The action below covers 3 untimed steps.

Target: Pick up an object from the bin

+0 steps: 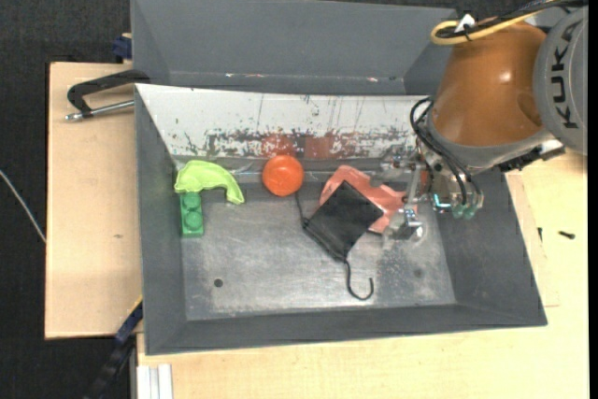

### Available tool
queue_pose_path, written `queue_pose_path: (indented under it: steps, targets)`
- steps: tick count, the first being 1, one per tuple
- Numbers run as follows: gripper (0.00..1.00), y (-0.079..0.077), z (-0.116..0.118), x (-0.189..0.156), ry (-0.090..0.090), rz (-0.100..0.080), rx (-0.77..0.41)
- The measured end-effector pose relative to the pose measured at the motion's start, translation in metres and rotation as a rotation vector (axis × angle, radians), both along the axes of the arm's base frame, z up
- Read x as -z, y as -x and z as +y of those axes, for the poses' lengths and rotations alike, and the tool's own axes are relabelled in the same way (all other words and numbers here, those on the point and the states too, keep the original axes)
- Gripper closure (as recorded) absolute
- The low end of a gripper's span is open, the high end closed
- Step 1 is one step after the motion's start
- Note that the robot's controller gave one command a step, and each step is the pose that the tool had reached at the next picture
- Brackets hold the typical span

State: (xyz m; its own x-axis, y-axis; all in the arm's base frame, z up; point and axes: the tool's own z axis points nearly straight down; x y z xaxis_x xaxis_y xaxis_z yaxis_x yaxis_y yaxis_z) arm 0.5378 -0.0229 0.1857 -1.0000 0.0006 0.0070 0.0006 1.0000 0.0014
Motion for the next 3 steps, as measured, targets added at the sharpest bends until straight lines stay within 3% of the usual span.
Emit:
queue_pose_path:
  steps: [1, 2, 3]
  targets:
    - [0.00, -0.002, 0.000, -0.004, 0.000, -0.009, -0.001]
    - [0.00, -0.032, -0.007, 0.054, -0.001, -0.019, 0.096]
    - [0.00, -0.030, -0.008, 0.060, 0.003, -0.016, 0.113]
